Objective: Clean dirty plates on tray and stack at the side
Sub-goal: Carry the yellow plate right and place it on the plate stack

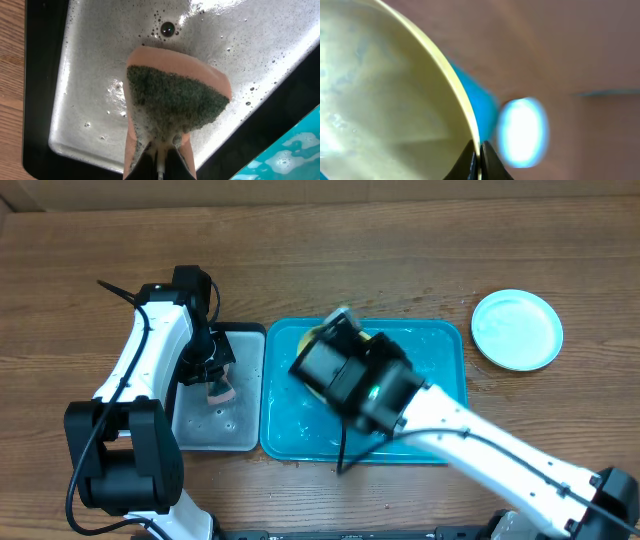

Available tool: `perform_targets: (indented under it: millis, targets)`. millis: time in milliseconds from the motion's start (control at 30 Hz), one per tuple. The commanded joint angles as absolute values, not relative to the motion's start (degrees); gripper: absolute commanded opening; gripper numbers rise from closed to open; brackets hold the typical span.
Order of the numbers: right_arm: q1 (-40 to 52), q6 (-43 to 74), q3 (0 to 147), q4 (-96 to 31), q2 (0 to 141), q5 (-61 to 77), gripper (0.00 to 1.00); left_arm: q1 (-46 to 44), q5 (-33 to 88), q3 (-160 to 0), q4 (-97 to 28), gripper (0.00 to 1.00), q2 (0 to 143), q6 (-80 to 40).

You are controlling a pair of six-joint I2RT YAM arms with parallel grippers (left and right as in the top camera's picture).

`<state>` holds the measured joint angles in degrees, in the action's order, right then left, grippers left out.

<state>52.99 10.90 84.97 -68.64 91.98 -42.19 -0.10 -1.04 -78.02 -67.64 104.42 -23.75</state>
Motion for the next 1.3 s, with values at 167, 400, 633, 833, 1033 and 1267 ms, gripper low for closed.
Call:
perform_targets:
  millis: [167,400,633,833,1033,1267]
  targets:
    - [31.8,33.3,78.4,-61.5,91.6,-14.6,0.04,0.4,-0.4,-78.0,-67.5,0.04,104.2,-22.7]
    - [8.4,33.1,77.2,-58.8,91.7,-4.2,0.04,0.4,-0.4,-78.0,-67.2,0.04,104.2,-22.7]
    - [-15.3,30.0,77.2,-59.1,93.8,4.1,0.04,0.4,-0.4,-78.0,-67.2,0.04,104.2,-22.7]
    - [-27.5,27.3,77.2,-60.1,98.5,4.9,0.04,0.4,-0.4,-78.0,-67.2,0.04,104.2,-22.7]
    - [-29.5,26.5,77.2,-58.3,103.3,5.3,0.04,0.3,-0.4,-78.0,-67.0,0.04,104.2,-22.7]
    - [-27.5,26.7,77.2,-54.4,107.5,6.6,0.08,0.4,-0.4,-78.0,-67.0,0.04,104.2,-22.7]
